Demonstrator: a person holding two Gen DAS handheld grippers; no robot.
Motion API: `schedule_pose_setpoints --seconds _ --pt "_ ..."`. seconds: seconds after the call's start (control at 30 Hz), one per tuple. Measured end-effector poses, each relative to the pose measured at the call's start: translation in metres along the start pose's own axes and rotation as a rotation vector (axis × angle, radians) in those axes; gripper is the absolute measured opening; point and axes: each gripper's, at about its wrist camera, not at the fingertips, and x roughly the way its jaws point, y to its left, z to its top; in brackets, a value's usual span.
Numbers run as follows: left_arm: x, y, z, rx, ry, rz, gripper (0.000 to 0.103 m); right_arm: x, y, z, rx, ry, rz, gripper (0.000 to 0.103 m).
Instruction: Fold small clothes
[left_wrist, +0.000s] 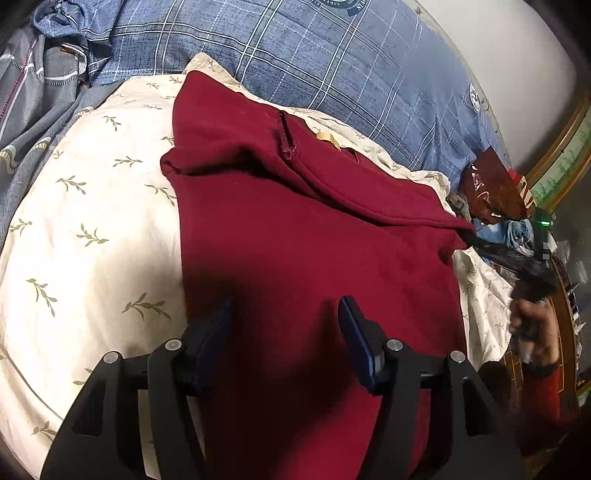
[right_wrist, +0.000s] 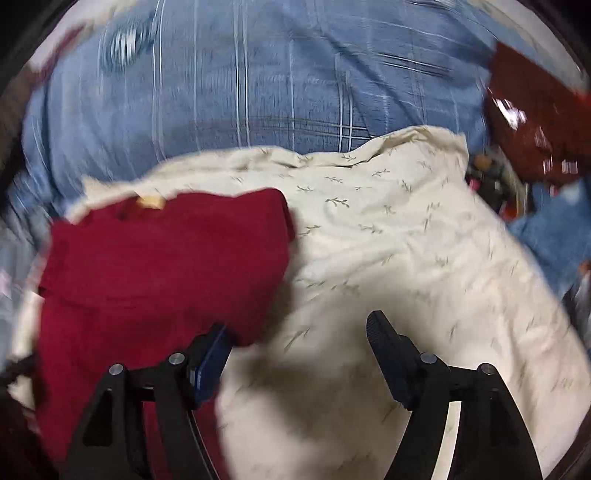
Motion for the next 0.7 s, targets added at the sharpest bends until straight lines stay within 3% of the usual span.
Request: schedule_pose_setpoints --seconds 0.1,0.27,0.43,0.53,0.6,0.63,0.7 --pt "0.001 -0.002 0.001 0.002 -0.002 0.000 0.063 -0.021 0.024 0.006 -0.012 -0.050 0.160 0.074" --pt "-0.002 -0.002 0.000 -0.001 -0.010 0.000 0.063 -0.010 0.120 0.025 -0.201 -0.086 0.395 0.074" --pt "-0.006 0.002 0.000 -0.022 -0.023 -0.007 0.063 0.067 0.217 0.037 -0.186 0.074 0.581 0.066" --pt "-0.009 0.005 0.001 -0.028 -0.034 -0.006 0.063 0.098 0.265 0.037 -0.242 0.128 0.573 0.066" --pt "-0.011 0.007 0.001 -0.040 -0.037 -0.015 0.063 0.113 0.281 0.032 -0.290 0.140 0.492 0.062" --pt "-0.011 0.008 0.002 -0.047 -0.038 -0.020 0.063 0.124 0.287 0.029 -0.300 0.157 0.422 0.046" --pt "-0.012 0.010 0.002 -0.058 -0.038 -0.029 0.063 0.137 0.281 0.027 -0.246 0.183 0.430 0.019"
